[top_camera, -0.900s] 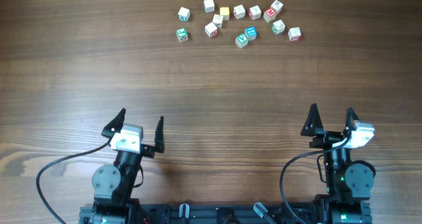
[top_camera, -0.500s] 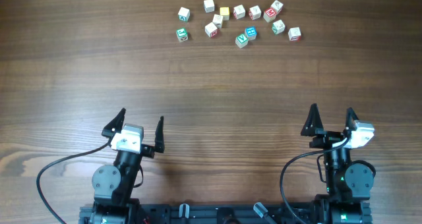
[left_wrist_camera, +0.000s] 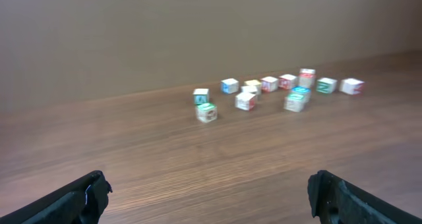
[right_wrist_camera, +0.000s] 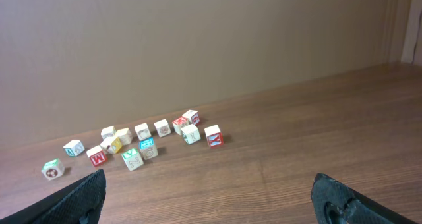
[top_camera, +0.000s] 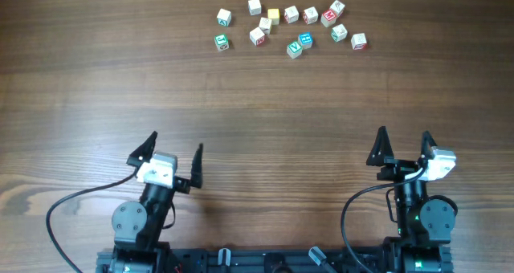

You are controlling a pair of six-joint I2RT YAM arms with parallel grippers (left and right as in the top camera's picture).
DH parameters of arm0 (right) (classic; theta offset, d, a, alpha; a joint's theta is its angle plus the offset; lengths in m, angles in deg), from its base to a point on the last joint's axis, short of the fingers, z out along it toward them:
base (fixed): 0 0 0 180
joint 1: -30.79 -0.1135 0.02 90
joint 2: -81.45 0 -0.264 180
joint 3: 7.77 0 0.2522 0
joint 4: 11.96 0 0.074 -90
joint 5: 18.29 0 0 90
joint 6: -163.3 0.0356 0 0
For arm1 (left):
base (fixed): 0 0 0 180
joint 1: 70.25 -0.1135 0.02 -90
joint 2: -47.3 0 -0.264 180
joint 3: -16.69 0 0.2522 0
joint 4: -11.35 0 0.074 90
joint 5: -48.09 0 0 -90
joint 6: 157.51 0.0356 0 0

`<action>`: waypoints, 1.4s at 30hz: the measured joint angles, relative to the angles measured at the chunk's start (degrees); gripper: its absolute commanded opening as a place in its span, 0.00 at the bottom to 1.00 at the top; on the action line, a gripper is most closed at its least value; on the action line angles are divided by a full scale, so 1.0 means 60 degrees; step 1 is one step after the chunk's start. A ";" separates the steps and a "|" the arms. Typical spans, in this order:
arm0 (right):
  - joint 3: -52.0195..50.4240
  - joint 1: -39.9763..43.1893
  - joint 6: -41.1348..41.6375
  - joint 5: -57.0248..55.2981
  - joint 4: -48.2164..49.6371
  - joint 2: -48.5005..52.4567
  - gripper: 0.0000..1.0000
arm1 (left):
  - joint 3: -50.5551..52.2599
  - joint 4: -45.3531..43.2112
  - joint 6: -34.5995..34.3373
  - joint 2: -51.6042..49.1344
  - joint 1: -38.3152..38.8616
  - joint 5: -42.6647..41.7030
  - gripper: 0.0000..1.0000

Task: Form a tower
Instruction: 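Move the left gripper forward toward the block cluster, then lower the left gripper and grasp the blue X block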

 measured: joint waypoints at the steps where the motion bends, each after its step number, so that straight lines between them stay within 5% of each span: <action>1: 0.0000 0.0000 0.0000 -0.0004 0.0000 0.0000 1.00 | -0.0011 0.0004 0.0000 0.0000 0.0000 -0.0219 1.00; 9: 0.0000 0.0000 0.0000 0.0000 -0.0022 0.0011 1.00 | -0.2779 0.0699 -0.0222 -0.1453 0.0000 -0.0703 1.00; 14: 0.0000 0.0000 0.0000 0.0000 -0.0025 0.0022 1.00 | -0.6069 0.1111 -0.0707 -0.5031 0.0000 -0.1024 1.00; 22: 0.0000 0.0000 0.0000 0.0000 -0.0029 0.0033 1.00 | -1.3857 0.4721 -0.0980 -1.1417 0.0087 -0.1453 1.00; 26: 0.0000 0.0000 0.0000 0.0000 -0.0033 0.0029 1.00 | -1.6870 0.5359 -0.0998 -1.4309 0.0747 -0.1461 1.00; 42: 0.0000 0.0000 0.0000 0.0000 -0.0033 0.0029 1.00 | -1.7624 0.3136 -0.0998 -2.0181 0.1851 -0.1326 1.00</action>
